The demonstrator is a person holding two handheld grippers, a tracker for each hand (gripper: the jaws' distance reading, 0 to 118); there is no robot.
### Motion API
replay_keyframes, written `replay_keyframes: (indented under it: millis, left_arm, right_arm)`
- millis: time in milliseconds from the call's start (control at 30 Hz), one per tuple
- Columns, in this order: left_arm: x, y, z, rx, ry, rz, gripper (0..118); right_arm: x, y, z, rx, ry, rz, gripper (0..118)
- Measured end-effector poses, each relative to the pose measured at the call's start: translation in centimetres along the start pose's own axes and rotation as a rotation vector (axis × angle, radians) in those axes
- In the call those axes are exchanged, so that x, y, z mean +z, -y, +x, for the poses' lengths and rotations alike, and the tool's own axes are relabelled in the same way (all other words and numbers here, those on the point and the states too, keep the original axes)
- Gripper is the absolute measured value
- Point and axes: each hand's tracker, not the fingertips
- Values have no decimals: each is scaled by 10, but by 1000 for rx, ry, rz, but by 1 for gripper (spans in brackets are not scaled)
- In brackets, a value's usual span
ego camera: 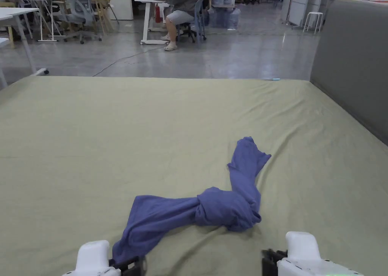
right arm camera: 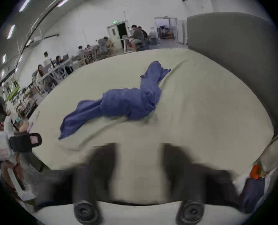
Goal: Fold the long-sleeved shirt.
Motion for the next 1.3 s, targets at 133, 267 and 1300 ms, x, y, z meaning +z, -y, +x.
replay_keyframes:
  millis: [133,267,1300]
  left_arm:
    - [-14,-17,5,-53,-35,-19,0]
    - [-38,-71,2,-19,2,7,0]
    - [-204,-178,3,-164,-76,-231,0]
  right_arm:
    - [-2,-5,-1,-6,3,-15,0]
    - [-9,-23,1,-26,-1,2,0]
    - [-167,-117,19,110,-14,-125,90]
